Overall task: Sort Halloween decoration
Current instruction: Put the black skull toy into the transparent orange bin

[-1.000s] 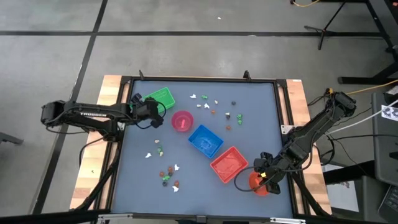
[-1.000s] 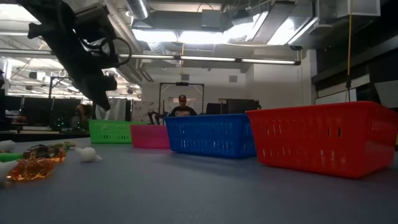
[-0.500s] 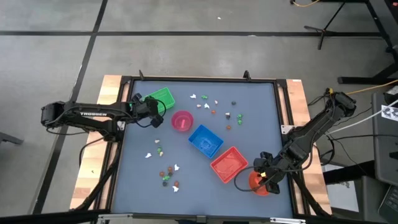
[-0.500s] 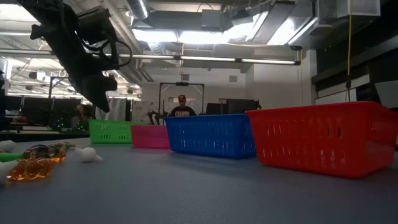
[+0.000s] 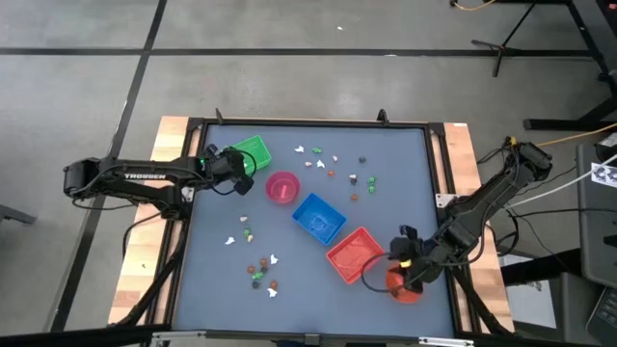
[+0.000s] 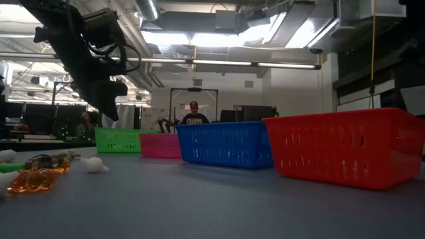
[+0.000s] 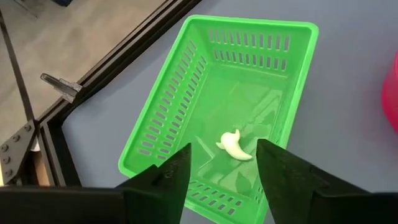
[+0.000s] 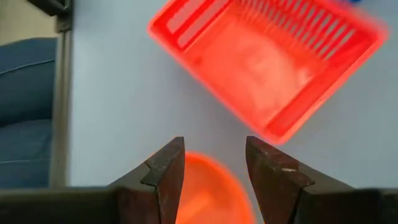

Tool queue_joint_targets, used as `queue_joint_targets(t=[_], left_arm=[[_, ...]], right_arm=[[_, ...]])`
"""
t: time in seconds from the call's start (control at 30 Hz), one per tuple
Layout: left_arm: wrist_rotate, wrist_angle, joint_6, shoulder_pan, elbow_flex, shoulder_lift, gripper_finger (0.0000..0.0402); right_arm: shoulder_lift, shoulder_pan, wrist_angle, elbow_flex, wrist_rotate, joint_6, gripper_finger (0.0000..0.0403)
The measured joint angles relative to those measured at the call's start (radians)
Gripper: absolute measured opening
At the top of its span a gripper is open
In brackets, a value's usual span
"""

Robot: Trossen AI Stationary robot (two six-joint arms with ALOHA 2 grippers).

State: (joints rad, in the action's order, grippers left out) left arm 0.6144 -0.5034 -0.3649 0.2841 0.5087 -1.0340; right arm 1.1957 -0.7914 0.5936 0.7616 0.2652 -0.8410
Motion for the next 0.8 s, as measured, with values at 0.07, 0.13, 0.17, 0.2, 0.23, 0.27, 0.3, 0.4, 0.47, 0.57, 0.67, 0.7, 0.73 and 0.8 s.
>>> queue_joint_targets(t=[0.07,0.13,0.17,0.2,0.23,0.27,0.3,0.4,0.47,0.57,0.67,0.7,0.73,0.8], left_arm=[[0.000,0.001,0.000,0.000,0.000,0.000,0.0173],[0.000,0.012,0.000,0.000,0.000,0.000,0.0174],[0.000,0.022,0.000,0.000,0.000,0.000,0.0174],[0.000,0.033,-0.001,0.000,0.000,0.000,0.0174],[0.000,0.046,0.000,0.000,0.000,0.000,0.0174],[0.000,0.059,0.000,0.000,0.000,0.000,0.0174],[0.000,0.072,0.001,0.000,0.000,0.000,0.0174],[0.000,0.106,0.001,0.000,0.000,0.000,0.0174],[0.000,0.125,0.001,0.000,0.000,0.000,0.0174],[0.000,0.144,0.001,0.000,0.000,0.000,0.0174],[0.000,0.151,0.001,-0.002,0.000,0.000,0.0174],[0.000,0.153,0.001,-0.002,0.000,0.000,0.0174],[0.000,0.154,0.001,-0.002,0.000,0.000,0.0174],[0.000,0.154,0.001,-0.002,0.000,0.000,0.0174]], right_arm=[[0.000,0.002,0.000,0.000,0.060,0.045,0.0170],[0.000,0.018,0.000,0.000,0.111,0.082,0.0170],[0.000,0.033,-0.001,0.000,0.124,0.091,0.0170],[0.000,0.052,0.000,0.000,0.133,0.098,0.0170],[0.000,0.077,0.000,0.000,0.136,0.113,0.0170],[0.000,0.104,0.000,0.000,0.139,0.126,0.0170],[0.000,0.135,0.000,0.000,0.139,0.145,0.0170],[0.000,0.238,0.000,0.000,0.149,0.217,0.0170],[0.000,0.318,-0.001,0.000,0.168,0.300,0.0170],[0.000,0.452,-0.001,0.000,0.181,0.447,0.0170],[0.000,0.604,-0.001,0.000,0.180,0.564,0.0170],[0.000,0.656,-0.001,0.000,0.176,0.600,0.0170],[0.000,0.709,-0.001,0.000,0.166,0.641,0.0170],[0.000,0.811,-0.007,0.000,0.131,0.718,0.0170]])
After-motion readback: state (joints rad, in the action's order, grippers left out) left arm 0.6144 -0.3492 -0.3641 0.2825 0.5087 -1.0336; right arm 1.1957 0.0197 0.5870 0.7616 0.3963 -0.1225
